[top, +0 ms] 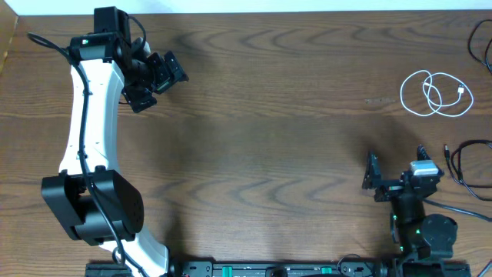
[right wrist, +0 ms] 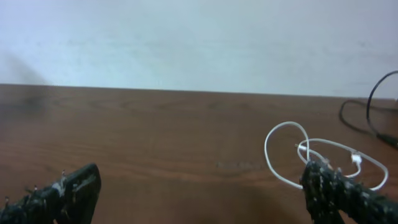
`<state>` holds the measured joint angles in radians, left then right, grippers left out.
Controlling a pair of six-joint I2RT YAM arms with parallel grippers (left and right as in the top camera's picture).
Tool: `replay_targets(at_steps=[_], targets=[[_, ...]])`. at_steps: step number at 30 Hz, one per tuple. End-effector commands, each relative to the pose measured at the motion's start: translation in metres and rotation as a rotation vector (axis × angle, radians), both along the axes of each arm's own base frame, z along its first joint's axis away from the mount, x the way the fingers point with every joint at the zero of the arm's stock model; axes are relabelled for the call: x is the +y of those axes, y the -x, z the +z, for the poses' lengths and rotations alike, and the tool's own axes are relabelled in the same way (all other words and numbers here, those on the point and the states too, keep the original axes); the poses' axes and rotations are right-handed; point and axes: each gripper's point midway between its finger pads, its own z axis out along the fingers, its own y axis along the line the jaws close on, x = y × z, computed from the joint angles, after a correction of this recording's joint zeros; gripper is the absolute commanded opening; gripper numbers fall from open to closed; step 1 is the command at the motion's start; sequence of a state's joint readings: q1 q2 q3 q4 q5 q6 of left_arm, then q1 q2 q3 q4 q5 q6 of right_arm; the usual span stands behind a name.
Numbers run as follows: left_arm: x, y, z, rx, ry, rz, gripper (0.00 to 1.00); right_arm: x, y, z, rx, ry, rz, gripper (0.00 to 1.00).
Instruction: Untangle cables
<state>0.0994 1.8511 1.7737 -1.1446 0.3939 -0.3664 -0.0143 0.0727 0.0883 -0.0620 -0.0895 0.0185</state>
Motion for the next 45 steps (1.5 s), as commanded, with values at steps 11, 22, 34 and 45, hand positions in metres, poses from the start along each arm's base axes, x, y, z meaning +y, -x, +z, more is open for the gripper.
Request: replay_targets(at_steps=[11,22,34,45], targets=[[0.000,0.002,0.009,-0.022,-0.005,-0.001,0.98,0.001,0.000,-0.027,0.024,-0.036,-0.002,0.99],[0.000,0.002,0.009,-0.022,-0.005,-0.001,0.99,0.001,0.000,-0.027,0.025,-0.036,-0.001,0.99],[0.000,0.002,0.009,-0.022,-0.005,-0.001,0.98,0.001,0.000,-0.027,0.024,-0.036,-0.001,0.99],[0.020,0.003,0.007,-0.045,-0.149,-0.057,0.98,0.001,0.000,-0.027,0.025,-0.036,-0.001,0.99]])
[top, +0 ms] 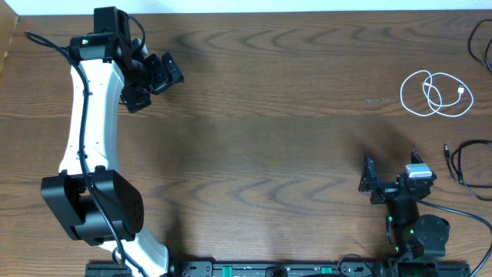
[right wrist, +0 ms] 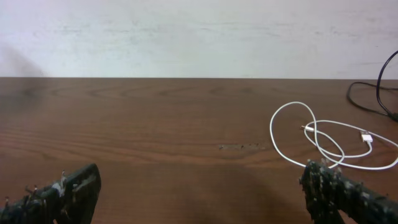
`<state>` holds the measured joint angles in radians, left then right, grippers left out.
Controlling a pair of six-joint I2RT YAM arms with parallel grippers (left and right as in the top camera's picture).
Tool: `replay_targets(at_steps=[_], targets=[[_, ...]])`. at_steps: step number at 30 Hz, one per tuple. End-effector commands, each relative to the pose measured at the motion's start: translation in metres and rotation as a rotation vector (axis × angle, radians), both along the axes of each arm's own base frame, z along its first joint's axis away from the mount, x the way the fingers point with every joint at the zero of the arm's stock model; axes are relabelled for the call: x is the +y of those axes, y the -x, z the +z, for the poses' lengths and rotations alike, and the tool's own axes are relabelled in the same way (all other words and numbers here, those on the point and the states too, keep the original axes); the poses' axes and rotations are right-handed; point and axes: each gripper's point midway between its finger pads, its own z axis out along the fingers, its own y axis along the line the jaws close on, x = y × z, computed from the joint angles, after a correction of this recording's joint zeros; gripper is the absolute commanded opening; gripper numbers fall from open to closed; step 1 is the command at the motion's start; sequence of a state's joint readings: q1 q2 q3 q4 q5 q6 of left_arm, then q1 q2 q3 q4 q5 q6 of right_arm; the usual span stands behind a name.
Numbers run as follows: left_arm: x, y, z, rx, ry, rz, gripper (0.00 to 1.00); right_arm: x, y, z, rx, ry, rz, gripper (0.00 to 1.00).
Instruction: Untangle cables
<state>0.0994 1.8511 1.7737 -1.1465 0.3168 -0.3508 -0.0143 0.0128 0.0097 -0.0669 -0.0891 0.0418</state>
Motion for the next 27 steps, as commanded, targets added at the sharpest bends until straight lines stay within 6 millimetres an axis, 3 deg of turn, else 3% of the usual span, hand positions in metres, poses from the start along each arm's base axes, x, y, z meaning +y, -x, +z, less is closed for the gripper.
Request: replay_targets(at_steps=[1,7,11,15,23,27], targets=[[0.008,0.000,0.015,-0.073,-0.080,-0.087,0.98,0.001,0.000,-0.001,-0.001,-0.013,0.000,0.99],[-0.003,-0.006,0.058,-0.311,-0.147,-0.203,0.98,0.001,0.000,-0.001,-0.001,-0.013,0.000,0.99],[-0.007,0.005,0.083,-0.513,-0.187,-0.210,0.98,0.001,0.000,-0.001,-0.001,-0.012,0.000,0.99],[-0.009,0.039,0.086,-0.664,-0.254,-0.264,0.98,0.001,0.000,-0.001,-0.001,-0.013,0.000,0.99],[-0.014,0.107,0.069,-0.951,-0.431,-0.378,0.98,0.001,0.000,-0.001,-0.001,-0.013,0.000,0.99],[-0.005,0.132,0.067,-1.067,-0.531,-0.332,0.98,0.001,0.000,-0.001,-0.001,-0.013,0.000,0.99]])
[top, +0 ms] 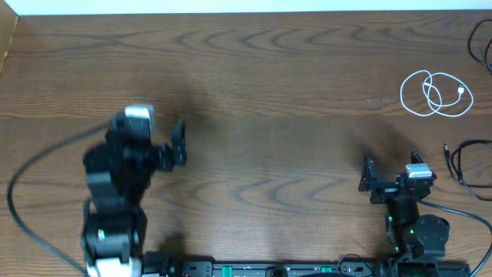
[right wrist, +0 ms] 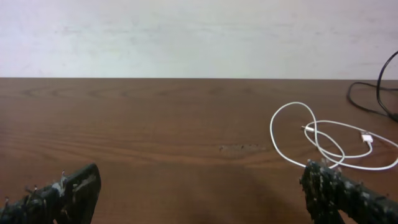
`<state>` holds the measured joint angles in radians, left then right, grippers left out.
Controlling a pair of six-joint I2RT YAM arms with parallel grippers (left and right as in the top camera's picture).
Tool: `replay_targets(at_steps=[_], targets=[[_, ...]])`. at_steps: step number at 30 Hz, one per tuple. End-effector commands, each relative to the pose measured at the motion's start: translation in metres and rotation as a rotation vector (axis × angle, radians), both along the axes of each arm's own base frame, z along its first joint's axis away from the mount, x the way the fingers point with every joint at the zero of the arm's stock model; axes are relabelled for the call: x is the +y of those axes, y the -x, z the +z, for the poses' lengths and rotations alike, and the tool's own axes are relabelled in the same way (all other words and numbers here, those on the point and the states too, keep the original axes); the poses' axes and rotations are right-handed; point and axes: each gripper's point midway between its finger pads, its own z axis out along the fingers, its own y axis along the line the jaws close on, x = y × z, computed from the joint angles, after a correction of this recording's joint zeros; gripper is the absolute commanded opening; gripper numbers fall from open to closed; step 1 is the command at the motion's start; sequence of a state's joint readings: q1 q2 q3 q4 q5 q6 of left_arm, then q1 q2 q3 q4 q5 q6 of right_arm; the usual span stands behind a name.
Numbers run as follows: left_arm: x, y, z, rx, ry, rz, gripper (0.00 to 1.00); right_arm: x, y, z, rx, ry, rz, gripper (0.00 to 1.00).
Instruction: Untangle cables
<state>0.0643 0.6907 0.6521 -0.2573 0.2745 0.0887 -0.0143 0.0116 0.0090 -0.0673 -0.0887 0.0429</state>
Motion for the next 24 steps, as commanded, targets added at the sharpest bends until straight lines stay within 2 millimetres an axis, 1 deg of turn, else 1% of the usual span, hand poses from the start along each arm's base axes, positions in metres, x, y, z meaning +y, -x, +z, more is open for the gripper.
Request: replay_targets(at_steps=[1,4,6,9,10,16,20,24], targets=[[0.011,0.020,-0.001,-0.128,-0.095,0.047,0.98,0.001,0.000,-0.001,-0.001,-0.012,0.001,0.99],[0.013,0.028,-0.006,-0.190,-0.102,0.064,0.98,0.001,0.000,-0.001,-0.001,-0.012,0.001,0.99],[0.013,0.031,-0.013,-0.223,-0.102,0.065,0.98,0.001,0.000,-0.001,-0.001,-0.011,0.001,0.99],[0.013,0.035,-0.027,-0.261,-0.106,0.067,0.98,0.001,0.000,-0.001,-0.001,-0.011,0.000,0.99],[0.013,0.037,-0.036,-0.279,-0.112,0.066,0.98,0.001,0.000,-0.001,-0.001,-0.011,0.001,0.99],[0.012,0.040,-0.064,-0.290,-0.114,0.067,0.98,0.001,0.000,-0.001,-0.001,-0.012,0.001,0.99],[0.012,0.041,-0.075,-0.297,-0.127,0.065,0.98,0.001,0.000,-0.001,-0.001,-0.012,0.001,0.99],[0.012,0.043,-0.082,-0.306,-0.127,0.065,0.98,0.001,0.000,-0.001,-0.001,-0.011,0.001,0.99]])
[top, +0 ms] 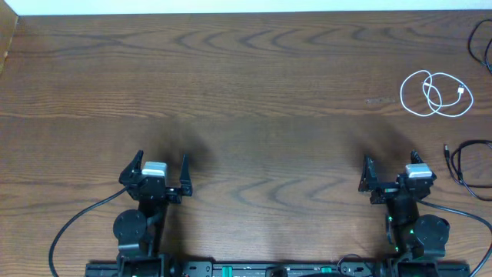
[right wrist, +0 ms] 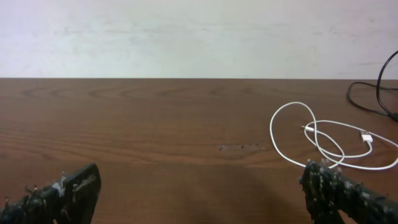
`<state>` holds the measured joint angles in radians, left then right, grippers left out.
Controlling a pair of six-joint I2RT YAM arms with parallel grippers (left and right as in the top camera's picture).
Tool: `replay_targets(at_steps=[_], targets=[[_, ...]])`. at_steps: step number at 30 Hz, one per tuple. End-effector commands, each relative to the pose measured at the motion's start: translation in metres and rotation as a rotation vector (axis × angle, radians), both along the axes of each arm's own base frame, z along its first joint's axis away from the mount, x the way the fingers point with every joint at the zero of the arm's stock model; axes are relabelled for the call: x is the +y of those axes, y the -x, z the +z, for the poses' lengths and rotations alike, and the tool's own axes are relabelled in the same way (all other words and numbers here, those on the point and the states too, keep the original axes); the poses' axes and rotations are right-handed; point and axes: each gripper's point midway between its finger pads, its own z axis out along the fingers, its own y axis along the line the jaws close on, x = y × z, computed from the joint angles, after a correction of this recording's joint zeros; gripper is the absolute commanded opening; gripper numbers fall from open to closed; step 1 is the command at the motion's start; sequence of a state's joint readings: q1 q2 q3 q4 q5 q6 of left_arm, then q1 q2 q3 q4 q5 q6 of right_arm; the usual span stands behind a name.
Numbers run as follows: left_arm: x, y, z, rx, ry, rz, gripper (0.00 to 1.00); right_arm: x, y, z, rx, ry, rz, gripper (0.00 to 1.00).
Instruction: Untangle cables
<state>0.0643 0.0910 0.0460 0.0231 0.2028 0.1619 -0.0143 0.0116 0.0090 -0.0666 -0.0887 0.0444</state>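
Observation:
A white cable (top: 435, 93) lies in loose overlapping loops at the table's far right; the right wrist view shows the white cable (right wrist: 323, 140) ahead and right of the fingers. A black cable (top: 467, 165) lies coiled at the right edge. My right gripper (top: 392, 175) sits low near the front right, open and empty, well short of the white cable. In its wrist view the right gripper (right wrist: 199, 190) has both fingers (right wrist: 68, 190) spread wide over bare wood. My left gripper (top: 161, 174) is folded back at the front left, open with nothing in it.
Another black cable (top: 483, 46) curls at the far right corner and shows as dark loops (right wrist: 373, 93) in the right wrist view. The brown wooden table (top: 254, 115) ends at a white wall at the back. A mounting rail (top: 269, 269) runs along the front edge.
The left arm has come down further toward the front edge and now sits folded at the front left. The right arm and both cables have not moved.
The left arm was stretched up to the far left corner, gripper open, and the right gripper was low at the front right. The right gripper then shifted slightly back and left. The left arm was later at mid-left and now rests at the front left.

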Motion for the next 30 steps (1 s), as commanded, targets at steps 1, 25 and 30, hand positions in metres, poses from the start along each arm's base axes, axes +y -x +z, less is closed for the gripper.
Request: replay_targets(at_steps=[1,25,30], targets=[[0.003,0.001,-0.001,-0.027,-0.021,0.014,0.98,0.001,0.000,-0.001,0.000,-0.010,0.001,0.99],[0.003,0.004,-0.022,0.042,-0.002,0.017,0.98,0.001,0.000,-0.001,0.000,-0.010,0.001,0.99],[0.003,0.004,-0.022,0.042,-0.002,0.017,0.98,0.001,0.000,-0.001,0.000,-0.010,0.001,0.99]])
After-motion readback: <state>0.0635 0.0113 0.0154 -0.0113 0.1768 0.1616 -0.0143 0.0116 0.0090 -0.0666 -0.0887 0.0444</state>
